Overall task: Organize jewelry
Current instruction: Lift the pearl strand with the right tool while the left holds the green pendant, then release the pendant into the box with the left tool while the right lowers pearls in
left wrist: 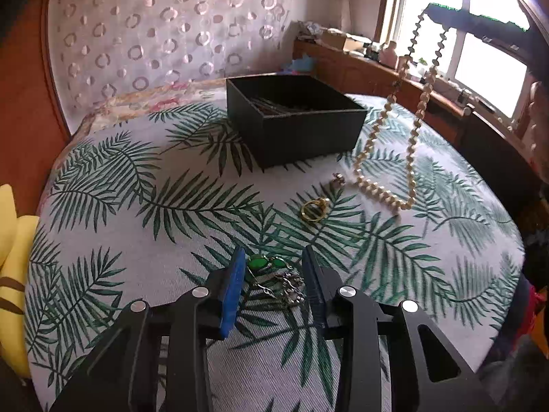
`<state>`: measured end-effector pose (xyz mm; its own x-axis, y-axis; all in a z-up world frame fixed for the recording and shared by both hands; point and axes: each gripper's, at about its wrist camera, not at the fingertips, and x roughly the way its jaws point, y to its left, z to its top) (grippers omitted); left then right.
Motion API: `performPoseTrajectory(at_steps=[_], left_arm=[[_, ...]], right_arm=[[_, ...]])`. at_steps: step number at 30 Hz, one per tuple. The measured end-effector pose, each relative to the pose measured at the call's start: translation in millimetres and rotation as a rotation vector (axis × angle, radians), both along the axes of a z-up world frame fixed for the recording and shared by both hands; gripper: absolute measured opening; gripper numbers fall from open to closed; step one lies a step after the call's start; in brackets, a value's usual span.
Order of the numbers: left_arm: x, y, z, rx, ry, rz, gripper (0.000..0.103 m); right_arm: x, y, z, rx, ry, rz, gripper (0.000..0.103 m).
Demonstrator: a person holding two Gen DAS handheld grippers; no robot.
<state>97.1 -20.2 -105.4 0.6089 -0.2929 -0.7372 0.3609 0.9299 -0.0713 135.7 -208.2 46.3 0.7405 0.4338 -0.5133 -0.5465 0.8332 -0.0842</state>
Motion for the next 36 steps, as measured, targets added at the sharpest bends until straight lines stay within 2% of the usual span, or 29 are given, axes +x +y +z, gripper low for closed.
performPoseTrajectory(at_steps=[5, 6, 7, 9, 14, 21, 29, 36], left_arm=[[1.0, -5.2, -7.8, 0.032, 0.017, -0.006, 0.033], [0.7, -5.6, -7.9, 0.035, 0.016, -0.007, 0.030], [0.6, -5.5, -7.7, 0.031, 0.016, -0.012, 0.018], [0.3, -5.1, -7.2, 0.014, 0.019, -0.030, 0.013], [-4.2, -5.1, -1.7, 0.016, -0.016, -0.032, 0.012], [-6.3, -3.2, 13.3, -0.037, -0.058, -0.024, 0.012], [15.4, -7.5, 61.6, -0.058, -0.159, -0.028, 0.012], [44.0, -10.9, 86.9, -0.073, -0.203, -0.017, 0.012]], right_arm=[[0.2, 1.3, -1.5, -0.006, 0.002, 0.004, 0.008], [0.0, 1.8, -1.5, -0.004, 0.003, 0.004, 0.008], [-0.7, 2.9, -2.9, -0.003, 0.003, 0.004, 0.008], [-0.6, 2.8, -2.9, -0.002, 0.003, 0.004, 0.008], [-0.4, 3.0, -3.6, -0.004, -0.001, 0.004, 0.008], [-0.8, 6.6, 4.9, 0.001, -0.026, 0.001, 0.008], [5.8, 8.1, 43.2, 0.019, -0.100, -0.007, 0.008], [20.2, 8.1, 77.3, 0.017, -0.175, -0.043, 0.008]])
